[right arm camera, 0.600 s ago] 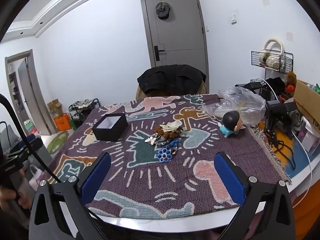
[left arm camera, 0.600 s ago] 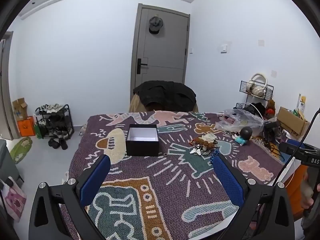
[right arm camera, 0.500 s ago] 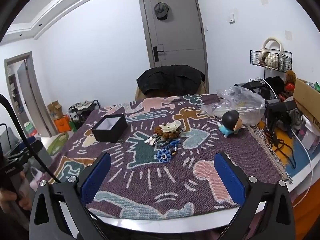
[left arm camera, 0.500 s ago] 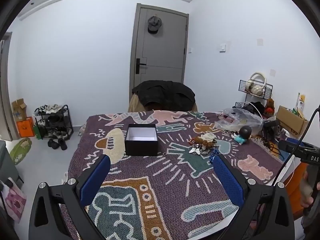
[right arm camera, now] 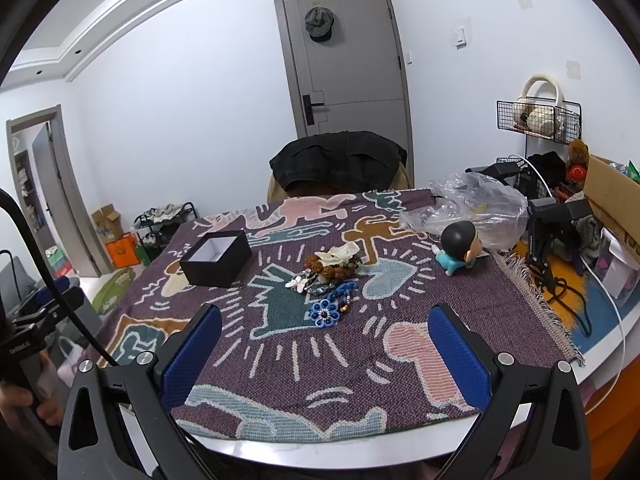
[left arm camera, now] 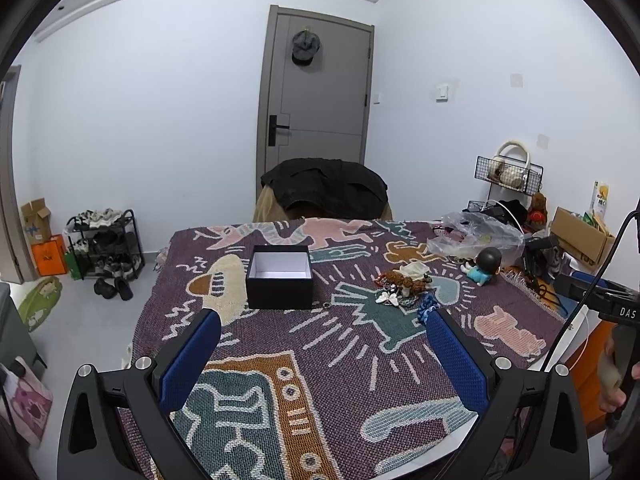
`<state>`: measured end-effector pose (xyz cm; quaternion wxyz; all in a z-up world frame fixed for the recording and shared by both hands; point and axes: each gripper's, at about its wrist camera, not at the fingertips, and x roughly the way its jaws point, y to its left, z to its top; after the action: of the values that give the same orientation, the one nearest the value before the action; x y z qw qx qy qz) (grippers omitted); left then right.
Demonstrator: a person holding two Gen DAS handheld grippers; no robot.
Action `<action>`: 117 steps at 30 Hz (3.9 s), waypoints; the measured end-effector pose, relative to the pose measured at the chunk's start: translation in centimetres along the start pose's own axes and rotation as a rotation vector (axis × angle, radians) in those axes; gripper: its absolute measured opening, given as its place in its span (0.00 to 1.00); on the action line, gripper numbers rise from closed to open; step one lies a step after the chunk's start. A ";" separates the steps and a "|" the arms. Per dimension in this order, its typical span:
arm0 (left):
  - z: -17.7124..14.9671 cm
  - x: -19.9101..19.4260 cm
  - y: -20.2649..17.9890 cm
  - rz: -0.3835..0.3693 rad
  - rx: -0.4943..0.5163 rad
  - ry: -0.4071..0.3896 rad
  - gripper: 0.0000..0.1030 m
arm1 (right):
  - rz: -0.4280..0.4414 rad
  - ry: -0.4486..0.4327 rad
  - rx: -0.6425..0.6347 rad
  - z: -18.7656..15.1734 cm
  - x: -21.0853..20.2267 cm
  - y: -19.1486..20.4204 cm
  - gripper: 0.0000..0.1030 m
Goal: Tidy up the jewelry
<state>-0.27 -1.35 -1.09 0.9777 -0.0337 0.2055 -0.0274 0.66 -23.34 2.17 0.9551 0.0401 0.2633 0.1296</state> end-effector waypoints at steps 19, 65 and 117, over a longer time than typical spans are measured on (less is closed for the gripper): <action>-0.3 0.3 0.2 -0.005 -0.010 0.016 0.99 | 0.043 -0.010 0.051 0.0 0.1 -0.1 1.00; 2.0 15.9 -5.1 -0.180 0.026 0.255 0.73 | -0.006 0.195 0.327 0.9 13.0 -7.8 0.67; 6.7 29.2 -7.0 -0.312 -0.166 0.428 0.30 | 0.126 0.396 0.431 -2.1 21.6 -8.0 0.64</action>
<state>28.78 -9.97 -6.12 0.8900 -0.1382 0.4011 -0.1673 19.28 -25.27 -11.43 0.8447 0.2320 0.4631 0.1352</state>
